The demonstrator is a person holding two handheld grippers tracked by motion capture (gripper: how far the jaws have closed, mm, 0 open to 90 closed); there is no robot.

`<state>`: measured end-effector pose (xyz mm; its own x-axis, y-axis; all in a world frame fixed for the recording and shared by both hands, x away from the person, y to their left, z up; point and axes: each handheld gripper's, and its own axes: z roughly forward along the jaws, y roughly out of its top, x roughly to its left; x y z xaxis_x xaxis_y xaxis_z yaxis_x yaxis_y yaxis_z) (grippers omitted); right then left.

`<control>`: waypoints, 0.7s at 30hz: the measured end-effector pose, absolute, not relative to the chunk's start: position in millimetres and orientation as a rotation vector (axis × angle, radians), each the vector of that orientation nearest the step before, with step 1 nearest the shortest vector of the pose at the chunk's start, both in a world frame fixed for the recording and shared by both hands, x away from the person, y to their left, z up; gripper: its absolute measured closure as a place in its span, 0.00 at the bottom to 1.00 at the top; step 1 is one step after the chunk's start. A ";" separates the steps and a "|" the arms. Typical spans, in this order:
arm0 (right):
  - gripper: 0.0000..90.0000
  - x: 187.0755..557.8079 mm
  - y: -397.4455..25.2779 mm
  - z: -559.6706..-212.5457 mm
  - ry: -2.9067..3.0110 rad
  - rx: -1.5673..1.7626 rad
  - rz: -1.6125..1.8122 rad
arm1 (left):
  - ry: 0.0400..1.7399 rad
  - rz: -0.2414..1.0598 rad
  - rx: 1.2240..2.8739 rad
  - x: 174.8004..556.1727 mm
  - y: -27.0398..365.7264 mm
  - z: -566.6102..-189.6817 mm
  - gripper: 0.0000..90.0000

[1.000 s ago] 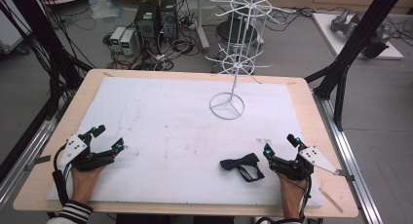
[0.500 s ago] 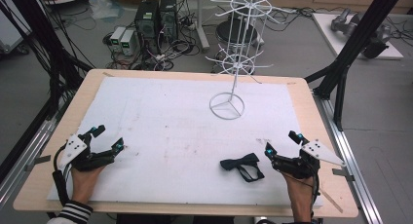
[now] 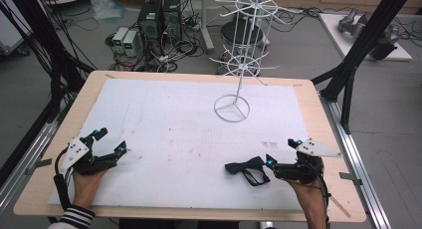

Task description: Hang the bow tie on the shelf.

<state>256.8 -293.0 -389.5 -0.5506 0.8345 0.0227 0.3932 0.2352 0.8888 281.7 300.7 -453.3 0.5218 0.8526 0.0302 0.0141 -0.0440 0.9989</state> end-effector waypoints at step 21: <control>0.19 261.1 -275.4 -391.0 2.354 1.074 1.122 | 0.792 0.811 1.468 281.7 300.4 -453.3 0.18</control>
<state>261.1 -275.4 -391.0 -0.6661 0.7452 0.0314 0.4936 0.4088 0.7676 281.7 300.4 -453.3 0.5219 0.8524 0.0331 0.0130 -0.0468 0.9988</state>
